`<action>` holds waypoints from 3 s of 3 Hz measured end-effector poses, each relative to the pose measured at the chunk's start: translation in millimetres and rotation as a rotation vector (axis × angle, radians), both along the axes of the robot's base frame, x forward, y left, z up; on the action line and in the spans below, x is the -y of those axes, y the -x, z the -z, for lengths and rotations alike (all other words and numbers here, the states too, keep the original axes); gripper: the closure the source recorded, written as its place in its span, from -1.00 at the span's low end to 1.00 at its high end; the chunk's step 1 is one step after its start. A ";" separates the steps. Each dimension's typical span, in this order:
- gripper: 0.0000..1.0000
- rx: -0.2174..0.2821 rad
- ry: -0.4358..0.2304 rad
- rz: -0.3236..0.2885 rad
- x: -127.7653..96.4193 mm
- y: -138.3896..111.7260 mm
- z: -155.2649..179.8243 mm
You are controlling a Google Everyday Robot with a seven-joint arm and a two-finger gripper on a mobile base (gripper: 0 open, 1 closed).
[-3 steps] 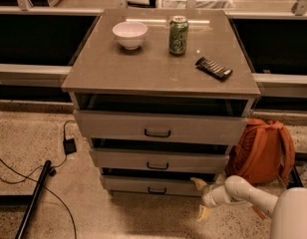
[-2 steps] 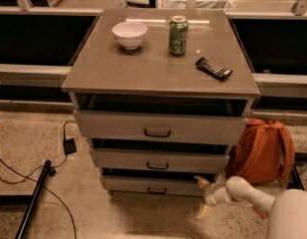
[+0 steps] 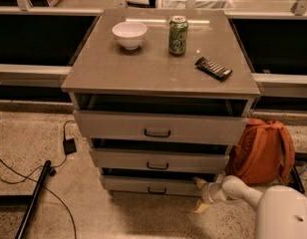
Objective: Open bottom drawer
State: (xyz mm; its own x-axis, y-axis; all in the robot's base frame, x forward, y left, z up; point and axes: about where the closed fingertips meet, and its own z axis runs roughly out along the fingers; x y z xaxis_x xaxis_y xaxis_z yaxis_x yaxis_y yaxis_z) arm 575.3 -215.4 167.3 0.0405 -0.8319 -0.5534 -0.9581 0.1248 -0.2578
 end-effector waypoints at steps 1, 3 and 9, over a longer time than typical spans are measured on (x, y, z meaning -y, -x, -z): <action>-0.02 0.017 0.024 -0.023 -5.1 8.4 -11.6; 0.10 -0.014 0.032 -0.091 -18.2 44.0 -17.5; -0.73 -0.191 -0.036 -0.134 -34.8 120.3 -4.7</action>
Offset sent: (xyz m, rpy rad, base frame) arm -0.0646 0.0261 0.0265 -0.0443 0.0128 0.1323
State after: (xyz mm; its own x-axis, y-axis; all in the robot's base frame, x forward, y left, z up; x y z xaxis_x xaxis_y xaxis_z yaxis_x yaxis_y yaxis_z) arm 455.0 -180.6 172.1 0.0407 -0.8056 -0.5911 -0.9977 -0.0005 -0.0681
